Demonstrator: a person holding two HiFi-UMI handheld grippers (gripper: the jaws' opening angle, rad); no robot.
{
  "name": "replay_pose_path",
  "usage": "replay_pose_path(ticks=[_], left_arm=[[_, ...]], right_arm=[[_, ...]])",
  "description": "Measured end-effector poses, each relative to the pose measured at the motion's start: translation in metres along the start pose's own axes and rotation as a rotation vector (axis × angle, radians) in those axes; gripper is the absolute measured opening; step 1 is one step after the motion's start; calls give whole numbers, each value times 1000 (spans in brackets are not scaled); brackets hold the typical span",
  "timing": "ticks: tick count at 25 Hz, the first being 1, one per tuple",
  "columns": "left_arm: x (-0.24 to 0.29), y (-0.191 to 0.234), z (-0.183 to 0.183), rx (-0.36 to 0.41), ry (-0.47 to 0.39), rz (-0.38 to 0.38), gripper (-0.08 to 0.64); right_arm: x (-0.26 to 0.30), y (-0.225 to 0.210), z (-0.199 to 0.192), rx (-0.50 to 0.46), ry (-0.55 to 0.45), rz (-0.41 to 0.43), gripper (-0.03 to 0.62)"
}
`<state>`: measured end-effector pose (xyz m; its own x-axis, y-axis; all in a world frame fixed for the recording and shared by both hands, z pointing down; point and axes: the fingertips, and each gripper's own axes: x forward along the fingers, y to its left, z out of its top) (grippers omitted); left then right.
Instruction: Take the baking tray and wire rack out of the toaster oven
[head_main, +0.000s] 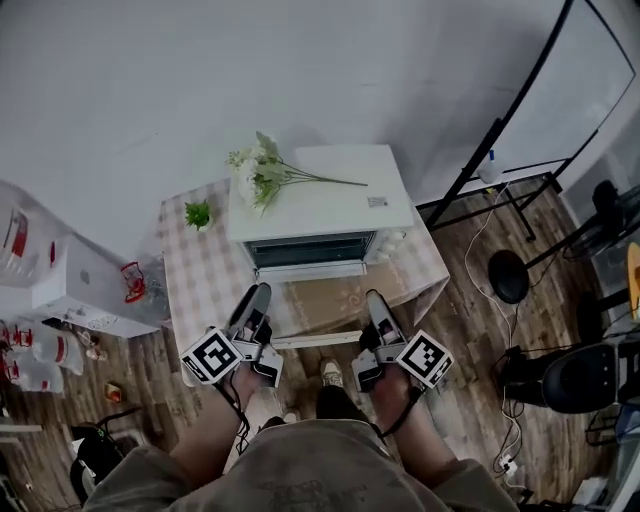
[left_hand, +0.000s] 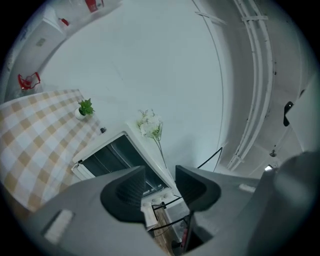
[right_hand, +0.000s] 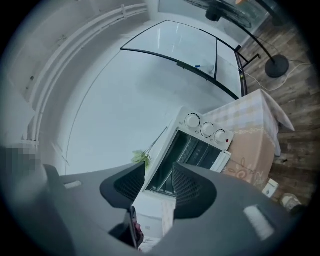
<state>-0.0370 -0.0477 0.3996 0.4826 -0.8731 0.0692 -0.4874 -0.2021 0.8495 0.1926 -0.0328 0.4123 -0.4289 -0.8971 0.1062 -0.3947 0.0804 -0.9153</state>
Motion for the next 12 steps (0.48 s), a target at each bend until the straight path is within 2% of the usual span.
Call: replay_pose_path(ticks=[3,5,9,12], left_arm=[[18,16,2,10,-32,80,170],[32,22,1,-17,-67,91,170],[61,27,-2,-215,-163,28,170],[75,30,1,-268,-216,9,170]], right_arm=[[26,-14,8,49,45,13,180],[41,-26,12,62,80,8,179],[71,-46,20,96,140,23,178],[93,-58,25,120,170,29,178]])
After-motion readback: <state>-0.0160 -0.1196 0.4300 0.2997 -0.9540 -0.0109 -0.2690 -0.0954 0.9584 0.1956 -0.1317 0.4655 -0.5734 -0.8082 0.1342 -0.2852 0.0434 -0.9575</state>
